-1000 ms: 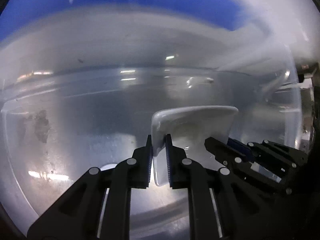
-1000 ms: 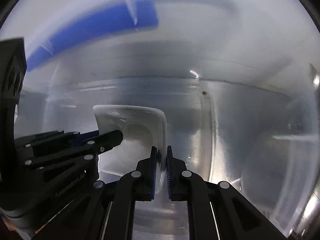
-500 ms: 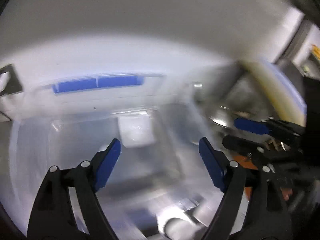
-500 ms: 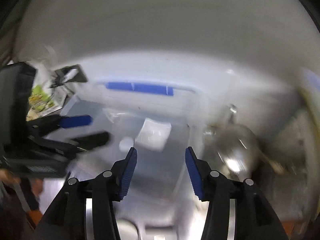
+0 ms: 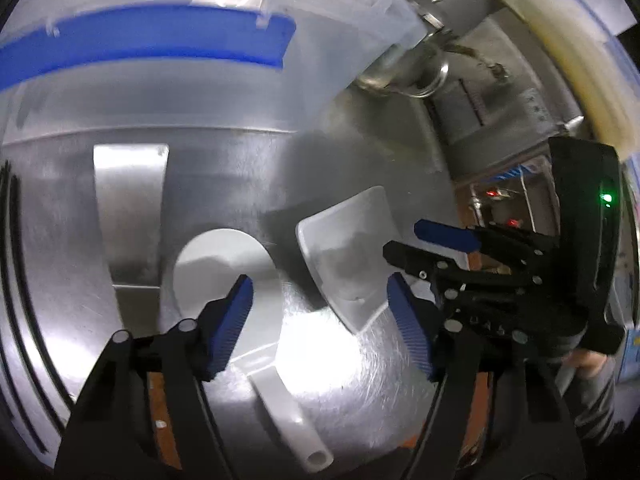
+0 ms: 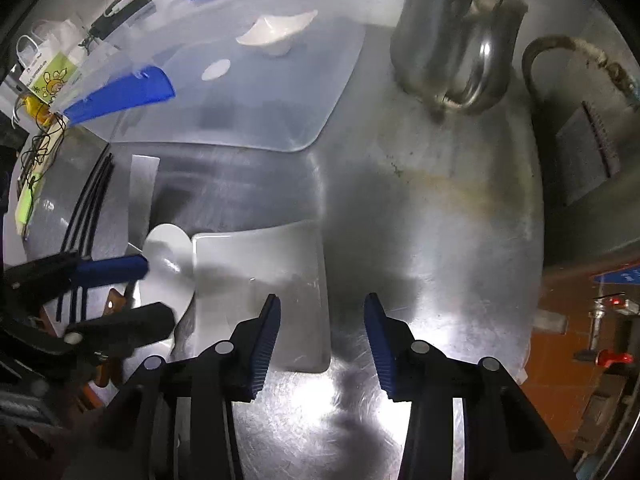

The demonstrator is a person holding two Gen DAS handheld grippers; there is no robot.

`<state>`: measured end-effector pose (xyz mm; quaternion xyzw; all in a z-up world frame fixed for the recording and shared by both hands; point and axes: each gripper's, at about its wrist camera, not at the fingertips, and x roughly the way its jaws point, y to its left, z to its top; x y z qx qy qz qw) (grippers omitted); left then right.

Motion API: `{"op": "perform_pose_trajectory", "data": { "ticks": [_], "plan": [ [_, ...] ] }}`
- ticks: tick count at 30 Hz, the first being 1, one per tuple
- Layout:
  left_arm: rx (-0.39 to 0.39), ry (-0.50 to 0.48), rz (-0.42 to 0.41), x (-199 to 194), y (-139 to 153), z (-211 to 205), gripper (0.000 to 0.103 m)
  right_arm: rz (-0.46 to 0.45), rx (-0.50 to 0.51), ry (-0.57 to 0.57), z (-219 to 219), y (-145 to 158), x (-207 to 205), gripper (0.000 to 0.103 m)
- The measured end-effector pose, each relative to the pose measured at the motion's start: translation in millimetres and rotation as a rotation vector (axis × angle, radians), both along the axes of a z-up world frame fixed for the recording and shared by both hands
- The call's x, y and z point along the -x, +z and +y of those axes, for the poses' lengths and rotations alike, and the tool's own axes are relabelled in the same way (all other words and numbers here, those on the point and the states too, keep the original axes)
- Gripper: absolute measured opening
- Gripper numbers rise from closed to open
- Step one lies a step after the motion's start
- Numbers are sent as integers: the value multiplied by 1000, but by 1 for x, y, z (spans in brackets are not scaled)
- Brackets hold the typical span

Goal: Organize utensils
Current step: 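Grasp the second white square dish with the left gripper, then lower the second dish into the clear box and open the left gripper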

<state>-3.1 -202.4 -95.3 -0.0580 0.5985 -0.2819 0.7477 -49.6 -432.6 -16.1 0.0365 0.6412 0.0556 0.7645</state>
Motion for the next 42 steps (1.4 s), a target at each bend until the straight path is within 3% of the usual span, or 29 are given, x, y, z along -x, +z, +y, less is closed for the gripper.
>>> {"op": "perform_pose_trajectory", "data": {
  "ticks": [1,8,12,16,18,22,25,27,30,33,37,42],
  "plan": [
    [-12,8,-1,0,-3,-3,58,4,-7,5,1,-2,-6,44],
    [-27,49,39,-9,-32,-20,33,42,-32,44,3,-19,-6,14],
    [-29,71,100,-9,-52,-22,11,40,-58,31,5,-24,-12,12],
    [-13,82,69,-9,-42,-18,8,18,-92,-23,-1,-12,-4,9],
    [3,64,37,-8,-23,-17,8,-35,-116,-61,-3,13,5,8],
    [80,47,-161,-13,59,1,8,-224,-106,-61,12,92,6,7],
    [62,22,-301,-41,109,14,8,-324,-101,-42,27,139,-33,8],
    [33,14,-346,-83,129,22,8,-352,-99,-36,36,150,-71,8],
    [-59,21,-363,-162,131,27,8,-311,-102,-65,51,139,-155,9],
    [-161,-31,-305,-228,102,16,8,-215,-65,-114,57,103,-216,9],
    [-211,-90,-171,-288,47,1,8,-59,-52,-187,51,48,-261,9],
    [-222,-146,-82,-320,6,-16,8,38,-37,-258,37,12,-283,9]
  ]
}}
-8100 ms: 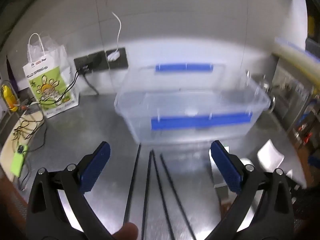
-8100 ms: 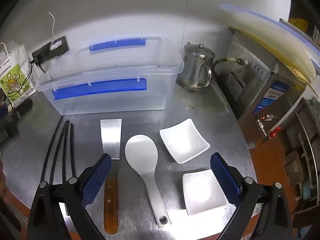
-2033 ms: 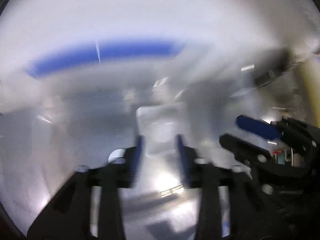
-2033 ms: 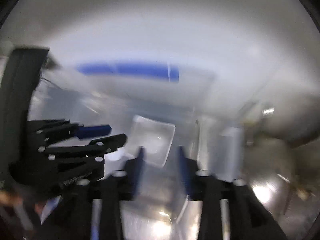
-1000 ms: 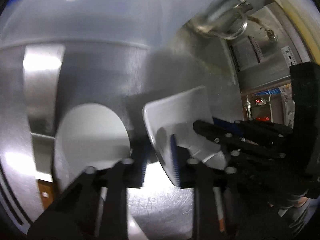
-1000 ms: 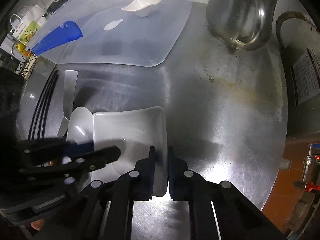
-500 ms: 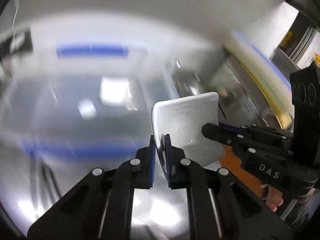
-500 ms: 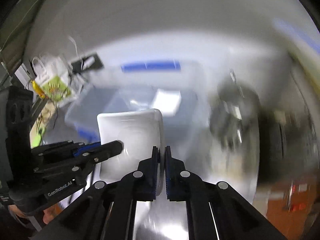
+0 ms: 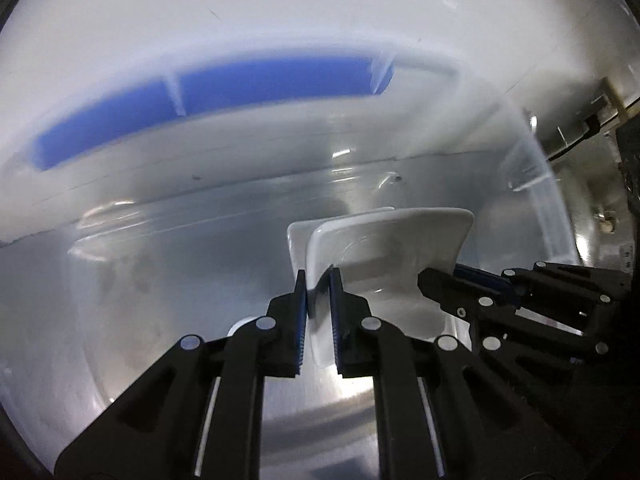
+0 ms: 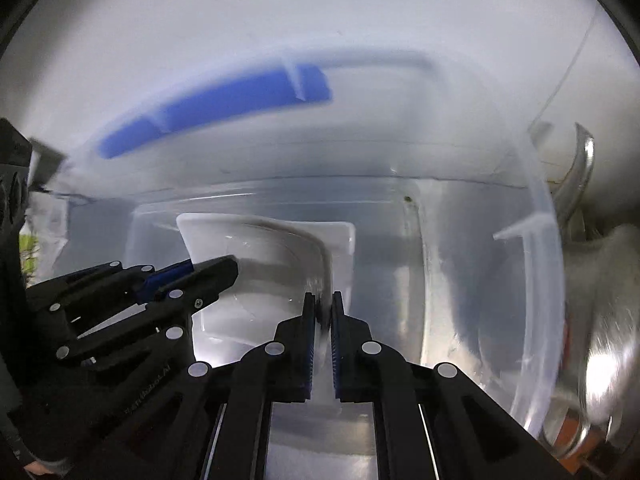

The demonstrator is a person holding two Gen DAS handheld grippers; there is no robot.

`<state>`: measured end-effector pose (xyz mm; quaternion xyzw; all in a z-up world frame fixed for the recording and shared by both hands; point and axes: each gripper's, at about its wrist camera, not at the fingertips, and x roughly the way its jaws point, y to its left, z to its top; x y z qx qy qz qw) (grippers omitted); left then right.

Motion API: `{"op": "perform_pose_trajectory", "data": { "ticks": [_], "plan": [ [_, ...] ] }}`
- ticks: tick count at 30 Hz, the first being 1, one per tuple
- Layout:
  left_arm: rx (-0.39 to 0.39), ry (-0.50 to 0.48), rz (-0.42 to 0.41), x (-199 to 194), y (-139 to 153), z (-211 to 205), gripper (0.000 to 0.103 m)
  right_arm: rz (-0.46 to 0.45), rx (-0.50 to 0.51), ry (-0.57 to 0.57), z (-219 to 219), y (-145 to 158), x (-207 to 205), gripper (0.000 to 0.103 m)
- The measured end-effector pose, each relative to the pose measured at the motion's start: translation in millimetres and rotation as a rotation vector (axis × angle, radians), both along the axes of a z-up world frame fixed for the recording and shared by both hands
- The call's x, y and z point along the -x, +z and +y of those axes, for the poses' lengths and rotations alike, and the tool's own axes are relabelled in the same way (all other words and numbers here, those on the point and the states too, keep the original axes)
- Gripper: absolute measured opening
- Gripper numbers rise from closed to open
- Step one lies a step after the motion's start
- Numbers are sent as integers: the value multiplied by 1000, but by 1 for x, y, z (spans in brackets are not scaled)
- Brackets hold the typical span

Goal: Organize utensils
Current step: 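Lower the second dish into the clear box and open the left gripper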

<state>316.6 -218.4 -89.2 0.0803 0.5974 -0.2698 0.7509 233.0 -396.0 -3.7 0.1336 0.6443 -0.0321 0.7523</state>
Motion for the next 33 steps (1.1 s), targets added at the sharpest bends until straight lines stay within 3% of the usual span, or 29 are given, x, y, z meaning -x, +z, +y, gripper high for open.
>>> {"op": "perform_pose_trajectory", "data": {
  "ticks": [6,12,14,16,18,20,21,22,25,29,33],
  "plan": [
    [4,11,65,-17,-28,-3,9,60,32,1,-5,-18,-14,9],
    [3,31,56,-12,-32,3,9,83,12,1,-4,-28,-22,11],
    [6,38,42,-9,-28,-2,14,66,37,3,-1,-22,-22,11],
    [15,39,5,0,-16,2,31,34,66,27,6,-8,-15,12],
    [59,50,-29,8,5,11,38,-35,94,73,15,18,1,15],
    [129,67,-96,27,40,26,46,-134,102,123,23,55,34,25],
    [157,70,-138,43,59,35,56,-186,95,151,28,76,61,34],
    [169,65,-164,57,71,41,62,-214,87,165,30,87,81,35],
    [192,55,-228,112,97,65,64,-223,38,212,37,101,160,35],
    [274,40,-184,186,90,96,69,-61,-46,207,45,53,248,35],
    [256,70,-39,249,38,110,69,108,-46,189,58,-8,302,35]
  ]
}}
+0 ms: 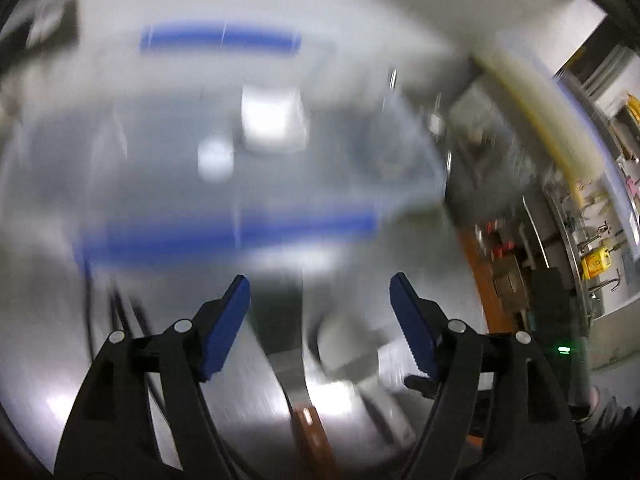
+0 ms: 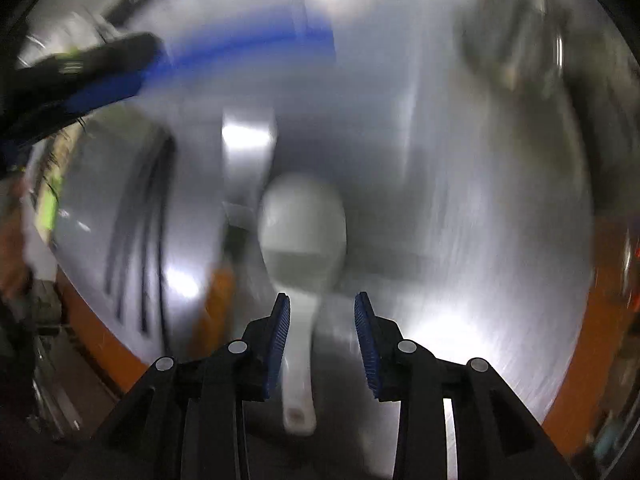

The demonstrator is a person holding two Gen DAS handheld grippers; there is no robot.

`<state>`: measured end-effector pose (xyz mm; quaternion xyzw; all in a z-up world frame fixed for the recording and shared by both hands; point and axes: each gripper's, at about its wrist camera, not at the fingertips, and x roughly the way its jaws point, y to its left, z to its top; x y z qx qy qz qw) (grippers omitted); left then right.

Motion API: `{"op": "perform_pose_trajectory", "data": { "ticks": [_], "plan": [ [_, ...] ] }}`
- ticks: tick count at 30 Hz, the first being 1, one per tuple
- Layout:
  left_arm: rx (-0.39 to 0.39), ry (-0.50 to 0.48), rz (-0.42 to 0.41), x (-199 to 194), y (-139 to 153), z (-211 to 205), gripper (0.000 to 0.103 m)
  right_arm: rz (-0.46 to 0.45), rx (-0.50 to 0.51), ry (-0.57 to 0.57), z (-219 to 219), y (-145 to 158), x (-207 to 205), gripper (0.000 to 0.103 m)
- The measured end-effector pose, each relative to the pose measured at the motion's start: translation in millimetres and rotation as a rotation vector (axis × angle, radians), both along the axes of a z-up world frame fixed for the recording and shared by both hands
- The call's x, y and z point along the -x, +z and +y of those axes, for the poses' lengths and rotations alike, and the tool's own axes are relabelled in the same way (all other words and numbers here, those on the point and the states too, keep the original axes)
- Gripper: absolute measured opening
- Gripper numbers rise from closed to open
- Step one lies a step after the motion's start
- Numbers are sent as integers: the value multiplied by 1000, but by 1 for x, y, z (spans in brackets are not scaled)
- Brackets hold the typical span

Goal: Organize utensils
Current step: 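Lower the second dish into the clear box and open the left gripper, then grasp the white rice paddle by its handle with the right gripper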

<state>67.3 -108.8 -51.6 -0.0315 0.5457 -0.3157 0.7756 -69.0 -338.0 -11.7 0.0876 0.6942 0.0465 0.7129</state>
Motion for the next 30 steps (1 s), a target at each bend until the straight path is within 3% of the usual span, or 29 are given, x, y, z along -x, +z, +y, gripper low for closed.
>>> {"op": "perform_pose_trajectory", "data": {
  "ticks": [2,5,7,11,14,18,20,21,22,27,30],
  "plan": [
    [11,13,84,14,-24,3,69,51,23,3,6,-21,19,35],
    [16,47,190,23,-51,3,69,49,-27,-8,11,-27,26,40],
    [45,67,255,27,-62,2,69,51,0,-17,13,-29,27,40],
    [59,98,266,31,-64,1,69,31,-79,-66,17,-22,35,40],
    [61,116,257,35,-61,1,69,68,-175,-81,20,-21,39,51],
    [71,122,267,38,-60,7,69,86,-113,0,42,-34,38,51],
    [80,116,283,42,-62,8,69,95,-116,19,47,-42,36,45],
    [84,115,296,42,-65,7,69,102,-114,16,46,-46,38,27],
    [88,113,310,43,-67,6,69,118,-147,-4,43,-50,41,23],
    [150,91,424,47,-82,-3,69,118,-261,-97,10,-51,47,22],
    [193,78,511,48,-94,-15,69,129,-435,-163,-15,-43,51,22]
  ]
}}
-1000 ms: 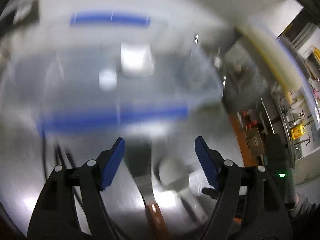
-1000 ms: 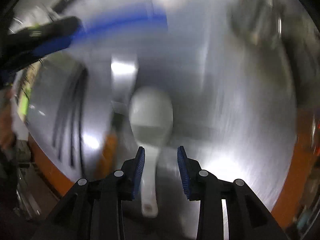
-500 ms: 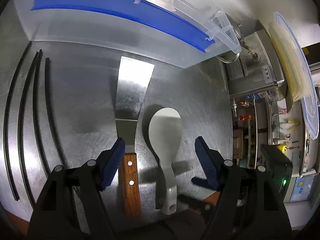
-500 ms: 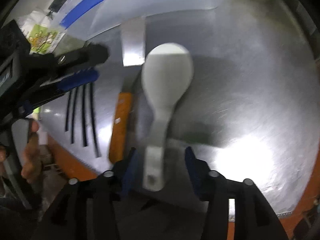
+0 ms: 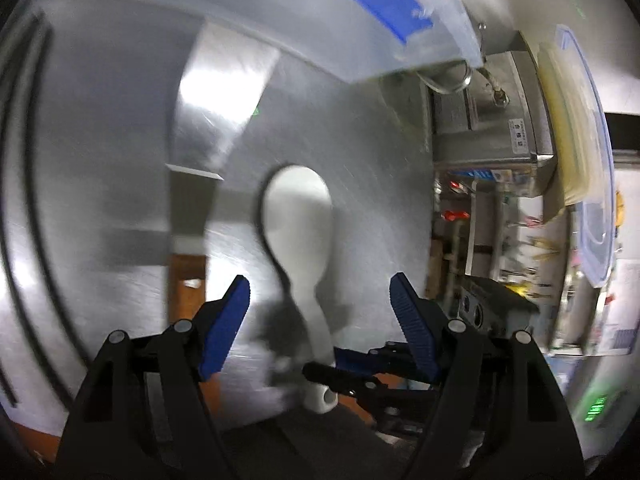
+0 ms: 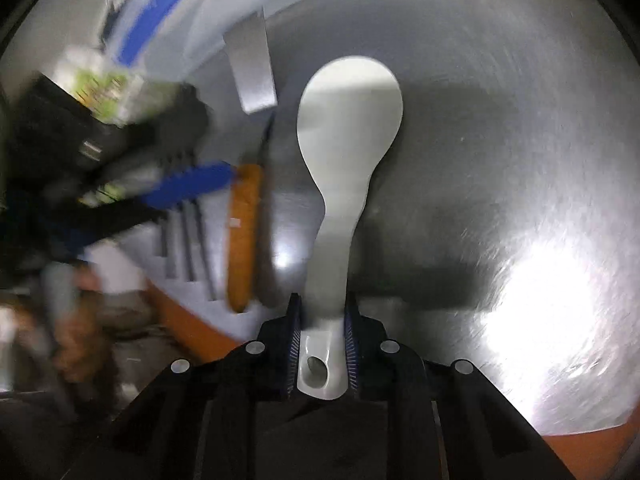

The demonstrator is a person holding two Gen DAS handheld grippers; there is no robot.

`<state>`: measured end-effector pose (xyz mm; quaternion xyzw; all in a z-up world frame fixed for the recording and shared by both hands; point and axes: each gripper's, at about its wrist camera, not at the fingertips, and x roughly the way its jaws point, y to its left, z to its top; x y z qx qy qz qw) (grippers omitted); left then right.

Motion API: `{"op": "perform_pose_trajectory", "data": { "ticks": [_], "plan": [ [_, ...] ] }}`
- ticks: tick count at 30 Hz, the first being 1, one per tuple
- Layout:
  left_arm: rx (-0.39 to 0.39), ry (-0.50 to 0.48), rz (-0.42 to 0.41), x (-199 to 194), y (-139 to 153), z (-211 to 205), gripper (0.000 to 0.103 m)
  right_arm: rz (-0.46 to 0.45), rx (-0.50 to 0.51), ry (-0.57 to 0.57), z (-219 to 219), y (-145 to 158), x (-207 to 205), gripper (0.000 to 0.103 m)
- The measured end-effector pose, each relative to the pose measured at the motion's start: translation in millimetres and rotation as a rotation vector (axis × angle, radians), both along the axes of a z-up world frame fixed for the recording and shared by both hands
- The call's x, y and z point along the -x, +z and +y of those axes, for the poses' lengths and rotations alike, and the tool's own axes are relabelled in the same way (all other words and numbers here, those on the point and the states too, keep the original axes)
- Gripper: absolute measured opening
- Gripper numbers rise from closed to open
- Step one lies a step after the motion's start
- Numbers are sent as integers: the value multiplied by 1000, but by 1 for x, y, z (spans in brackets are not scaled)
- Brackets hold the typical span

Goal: Organize utensils
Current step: 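Grasp the white rice paddle by its handle with the right gripper, then lower the rice paddle into the clear box and open the right gripper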

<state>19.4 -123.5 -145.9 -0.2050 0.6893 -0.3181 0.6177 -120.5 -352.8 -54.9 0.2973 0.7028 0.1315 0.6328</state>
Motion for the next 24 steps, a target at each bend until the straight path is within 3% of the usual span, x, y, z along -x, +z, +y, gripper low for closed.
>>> {"op": "perform_pose_trajectory", "data": {
  "ticks": [5,8,11,14,15,20,24],
  "plan": [
    [53,-10,150,5,-24,-23,69,30,-207,-106,-30,4,1,19],
    [66,-7,193,8,-33,-31,69,37,-293,-136,-40,8,2,10],
    [46,-7,190,9,-39,-38,66,47,-279,-124,-47,7,5,10],
    [22,-21,205,12,-46,-42,42,61,-275,-121,-56,4,15,10],
    [17,-27,208,13,-48,-43,29,60,-270,-120,-46,-2,20,10],
    [22,-24,188,20,-49,-41,25,50,-258,-104,-42,2,11,10],
    [84,-44,123,20,-17,-41,23,-24,-216,-53,-34,38,4,10]
  ]
}}
